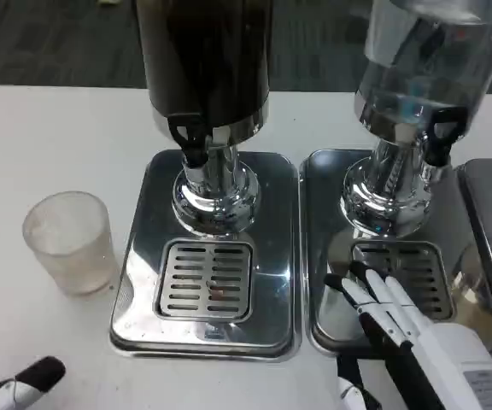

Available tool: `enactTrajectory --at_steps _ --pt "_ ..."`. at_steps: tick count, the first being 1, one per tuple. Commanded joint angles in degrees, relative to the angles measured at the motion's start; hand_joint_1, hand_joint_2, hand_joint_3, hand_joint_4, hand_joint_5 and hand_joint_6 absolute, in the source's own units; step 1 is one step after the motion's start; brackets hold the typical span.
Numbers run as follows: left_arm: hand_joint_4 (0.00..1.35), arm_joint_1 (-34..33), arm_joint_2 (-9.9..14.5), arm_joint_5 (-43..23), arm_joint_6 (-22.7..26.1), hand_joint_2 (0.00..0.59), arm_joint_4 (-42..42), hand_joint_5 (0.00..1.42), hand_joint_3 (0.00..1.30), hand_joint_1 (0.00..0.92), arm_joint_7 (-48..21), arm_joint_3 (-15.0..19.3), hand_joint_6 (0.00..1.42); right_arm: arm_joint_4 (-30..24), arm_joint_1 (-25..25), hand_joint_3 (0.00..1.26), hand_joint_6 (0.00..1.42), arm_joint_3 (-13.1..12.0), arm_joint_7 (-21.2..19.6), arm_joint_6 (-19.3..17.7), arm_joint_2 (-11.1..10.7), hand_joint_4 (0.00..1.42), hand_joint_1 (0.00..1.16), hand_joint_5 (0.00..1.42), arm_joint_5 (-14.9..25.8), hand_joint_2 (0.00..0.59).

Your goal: Grasp the cup under the faucet to collect the drink, then remove the cup.

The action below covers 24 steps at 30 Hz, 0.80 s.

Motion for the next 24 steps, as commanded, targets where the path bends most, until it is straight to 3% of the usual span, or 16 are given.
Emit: enactTrajectory --at_steps 1,12,24 --pt "0.00 -2.4 1.0 -1.2 1.4 0.034 1.7 0.00 0.00 0.000 -1.7 0.9 0.08 -0.4 0.1 0.11 0.18 0.3 0.0 0.3 0.4 0.00 0.48 0.00 0.1 0.585" --pt "0.00 -12.2 3.1 -4.1 3.9 0.030 12.1 0.00 0.00 0.000 -4.1 0.2 0.05 0.0 -0.5 0.12 0.19 1.3 0.0 0.4 0.7 0.01 0.48 0.00 0.1 0.585" --pt "0.00 -22.8 7.7 -5.1 4.3 0.026 25.8 0.00 0.00 0.000 -4.9 -2.1 0.05 0.4 -1.4 0.13 0.20 2.7 -0.6 0.2 1.3 0.03 0.48 0.00 -0.4 0.585"
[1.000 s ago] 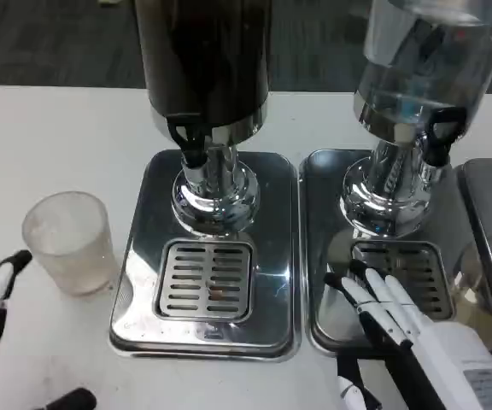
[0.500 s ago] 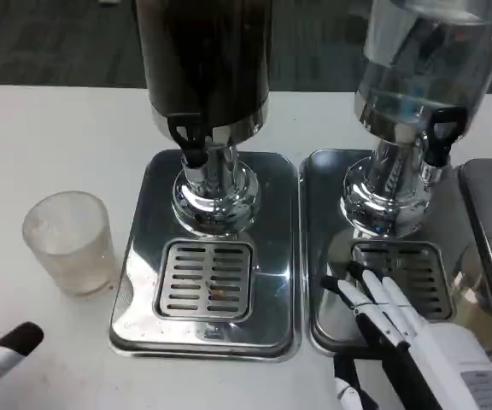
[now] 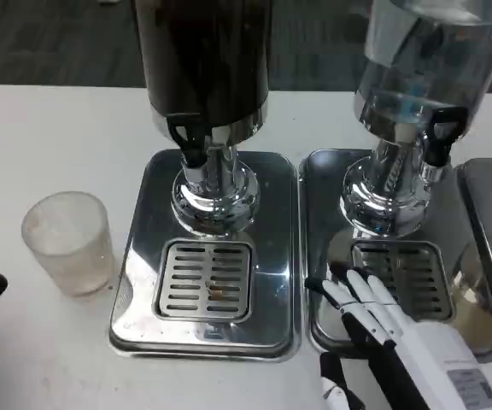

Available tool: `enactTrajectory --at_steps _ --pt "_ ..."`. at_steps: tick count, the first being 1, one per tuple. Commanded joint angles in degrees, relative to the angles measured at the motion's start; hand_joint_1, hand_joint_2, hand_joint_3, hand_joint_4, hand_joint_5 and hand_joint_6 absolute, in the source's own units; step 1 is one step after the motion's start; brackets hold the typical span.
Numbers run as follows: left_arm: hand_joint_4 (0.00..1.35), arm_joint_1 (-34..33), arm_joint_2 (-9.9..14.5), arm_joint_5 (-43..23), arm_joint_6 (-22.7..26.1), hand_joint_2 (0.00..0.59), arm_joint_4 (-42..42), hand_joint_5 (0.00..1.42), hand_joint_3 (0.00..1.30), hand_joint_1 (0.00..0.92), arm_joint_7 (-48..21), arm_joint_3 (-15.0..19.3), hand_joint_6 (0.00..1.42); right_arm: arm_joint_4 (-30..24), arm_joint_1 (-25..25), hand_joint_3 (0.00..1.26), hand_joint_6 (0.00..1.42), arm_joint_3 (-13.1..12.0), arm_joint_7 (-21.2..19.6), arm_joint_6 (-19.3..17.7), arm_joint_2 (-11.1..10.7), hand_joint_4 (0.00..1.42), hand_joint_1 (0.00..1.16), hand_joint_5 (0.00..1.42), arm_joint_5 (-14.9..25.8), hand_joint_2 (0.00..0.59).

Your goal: Grasp the cup under the faucet to collect the drink, then remove the cup.

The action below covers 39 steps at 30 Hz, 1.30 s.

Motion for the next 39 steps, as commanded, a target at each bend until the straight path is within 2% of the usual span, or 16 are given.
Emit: enactTrajectory --at_steps 1,18,28,39 --pt "0.00 -2.8 2.0 -0.5 0.5 0.026 4.4 0.00 0.00 0.000 -1.2 -1.9 0.05 0.4 -0.6 0.13 0.20 0.2 -0.6 0.1 0.3 0.03 0.48 0.00 0.0 0.585" --pt "0.00 -14.5 7.2 1.5 -2.8 0.014 21.9 0.00 0.00 0.000 -0.4 -11.2 0.04 1.2 -2.4 0.15 0.21 1.9 -1.1 -0.5 0.9 0.04 0.48 0.01 -0.2 0.585" --pt "0.00 -20.3 7.5 3.5 -6.0 0.000 29.1 0.00 0.00 0.000 2.6 -15.8 0.05 1.2 -2.8 0.15 0.23 2.5 -1.4 -0.8 0.9 0.04 0.48 0.01 -0.1 0.585" --pt "0.00 -24.3 8.0 6.0 -3.5 0.003 30.9 0.00 0.00 0.000 4.5 -20.0 0.06 1.6 -3.9 0.15 0.27 3.3 -1.4 -1.2 0.8 0.04 0.48 0.01 0.4 0.585"
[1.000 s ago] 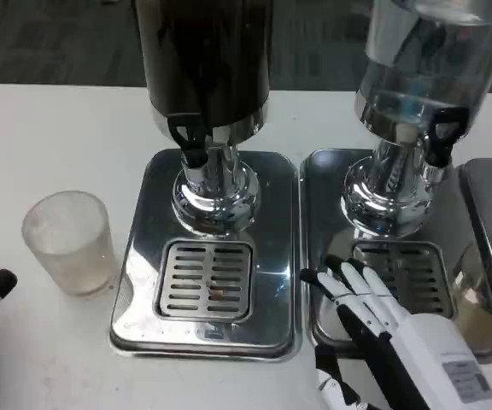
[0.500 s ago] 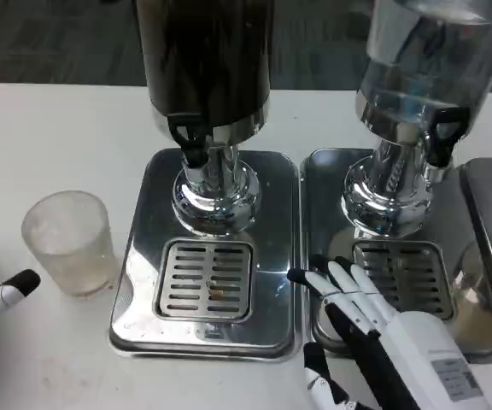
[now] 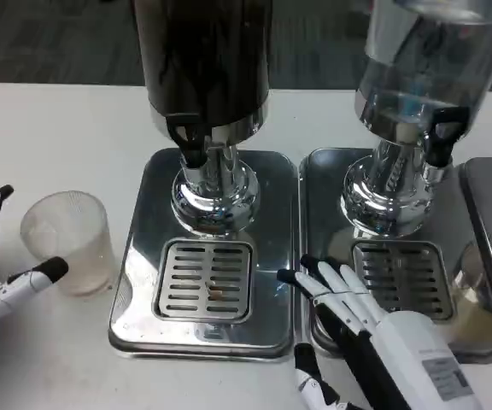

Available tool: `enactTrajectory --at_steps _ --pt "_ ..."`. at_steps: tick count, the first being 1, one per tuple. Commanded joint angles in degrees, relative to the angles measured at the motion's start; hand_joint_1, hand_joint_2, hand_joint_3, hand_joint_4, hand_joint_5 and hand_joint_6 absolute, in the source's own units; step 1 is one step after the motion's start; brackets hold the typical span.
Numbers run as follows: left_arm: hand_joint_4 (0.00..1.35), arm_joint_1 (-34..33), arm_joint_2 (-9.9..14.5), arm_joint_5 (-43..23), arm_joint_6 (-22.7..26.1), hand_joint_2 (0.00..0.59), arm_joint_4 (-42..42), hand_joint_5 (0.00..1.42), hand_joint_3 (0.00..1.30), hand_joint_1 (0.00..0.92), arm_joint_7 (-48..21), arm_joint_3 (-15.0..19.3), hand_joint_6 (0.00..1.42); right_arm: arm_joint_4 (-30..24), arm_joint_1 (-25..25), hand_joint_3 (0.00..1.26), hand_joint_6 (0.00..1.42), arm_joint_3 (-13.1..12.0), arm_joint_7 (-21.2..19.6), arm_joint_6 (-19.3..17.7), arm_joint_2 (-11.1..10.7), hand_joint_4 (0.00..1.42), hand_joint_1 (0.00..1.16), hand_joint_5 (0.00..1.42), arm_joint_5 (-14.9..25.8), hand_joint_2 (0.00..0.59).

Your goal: Grasp the cup under the faucet to collect the drink, then remove the cup.

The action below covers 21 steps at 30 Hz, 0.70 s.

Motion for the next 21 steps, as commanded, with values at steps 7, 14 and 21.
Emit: enactTrajectory --at_steps 7,14,21 --pt "0.00 -2.7 1.6 2.4 3.9 0.011 0.8 0.00 0.00 0.000 2.2 -2.8 0.06 1.2 -1.4 0.15 0.28 0.1 -0.5 -0.9 -0.1 0.04 0.48 0.01 1.3 0.585" --pt "0.00 -4.6 1.5 3.6 5.1 0.012 1.2 0.00 0.00 0.000 2.9 -4.3 0.06 1.7 -1.4 0.15 0.31 0.4 -0.9 -0.9 0.0 0.04 0.48 0.02 1.7 0.585" --pt "0.00 -6.9 1.2 4.2 4.4 0.013 3.8 0.00 0.00 0.000 3.9 -6.4 0.06 1.7 -1.3 0.16 0.31 0.5 -1.0 -0.8 0.3 0.04 0.48 0.03 1.6 0.585"
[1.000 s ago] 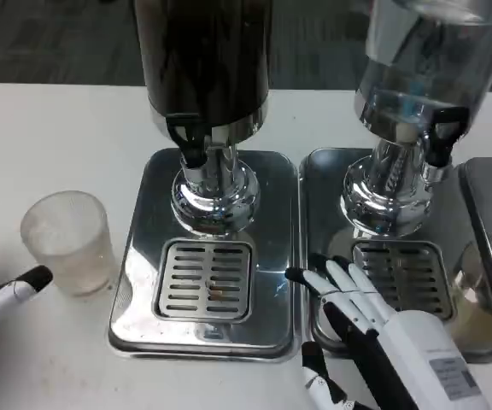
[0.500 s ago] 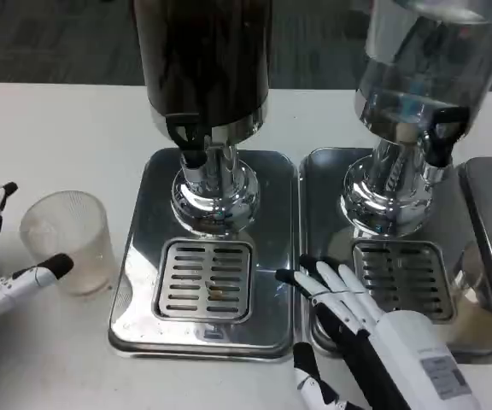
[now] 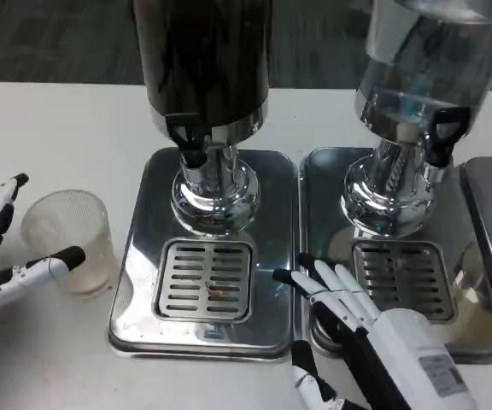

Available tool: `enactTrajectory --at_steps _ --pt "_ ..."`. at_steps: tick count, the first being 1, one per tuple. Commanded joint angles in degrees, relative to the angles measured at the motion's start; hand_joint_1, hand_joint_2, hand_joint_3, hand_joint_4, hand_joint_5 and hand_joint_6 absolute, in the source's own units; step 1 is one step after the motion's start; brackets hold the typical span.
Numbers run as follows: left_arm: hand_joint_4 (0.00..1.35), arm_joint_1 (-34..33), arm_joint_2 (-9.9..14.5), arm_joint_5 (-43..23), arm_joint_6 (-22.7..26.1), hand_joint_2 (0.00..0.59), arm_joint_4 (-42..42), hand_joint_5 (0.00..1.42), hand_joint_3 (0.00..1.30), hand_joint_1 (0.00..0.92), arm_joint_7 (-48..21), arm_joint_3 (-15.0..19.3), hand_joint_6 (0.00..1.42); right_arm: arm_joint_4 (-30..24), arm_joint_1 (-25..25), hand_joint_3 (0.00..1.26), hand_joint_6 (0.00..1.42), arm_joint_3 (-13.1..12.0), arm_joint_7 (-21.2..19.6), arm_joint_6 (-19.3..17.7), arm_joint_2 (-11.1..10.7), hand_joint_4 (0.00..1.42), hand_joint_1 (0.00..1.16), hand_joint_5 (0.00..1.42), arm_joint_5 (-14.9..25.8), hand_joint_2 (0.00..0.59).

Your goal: Grasp the cup under the faucet to collect the drink, then remove the cup.

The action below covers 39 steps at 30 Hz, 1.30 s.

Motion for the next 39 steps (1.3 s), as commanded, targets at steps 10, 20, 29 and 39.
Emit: enactTrajectory --at_steps 10,20,29,39 --pt "0.00 -2.3 0.8 1.1 -1.3 0.014 3.3 0.00 0.00 0.000 2.4 -2.4 0.06 0.5 -0.5 0.16 0.32 0.1 -0.4 -0.3 0.2 0.04 0.48 0.03 0.7 0.585" --pt "0.00 -4.2 -1.3 0.7 -5.4 0.038 8.9 0.05 0.00 0.033 4.1 -3.4 0.11 0.5 -0.2 0.16 0.32 0.0 -0.2 0.0 0.2 0.05 0.48 0.03 1.1 0.585" --pt "0.00 -6.0 -3.2 0.7 -7.9 0.054 13.1 0.10 0.00 0.059 5.1 -4.9 0.15 0.4 0.2 0.16 0.32 0.0 0.0 0.0 0.1 0.06 0.48 0.04 1.4 0.585" --pt "0.00 -5.8 -3.6 0.7 -9.6 0.066 14.0 0.11 0.00 0.060 8.4 -5.1 0.16 0.5 0.4 0.17 0.31 -0.1 0.2 0.3 0.0 0.07 0.48 0.04 1.9 0.585"
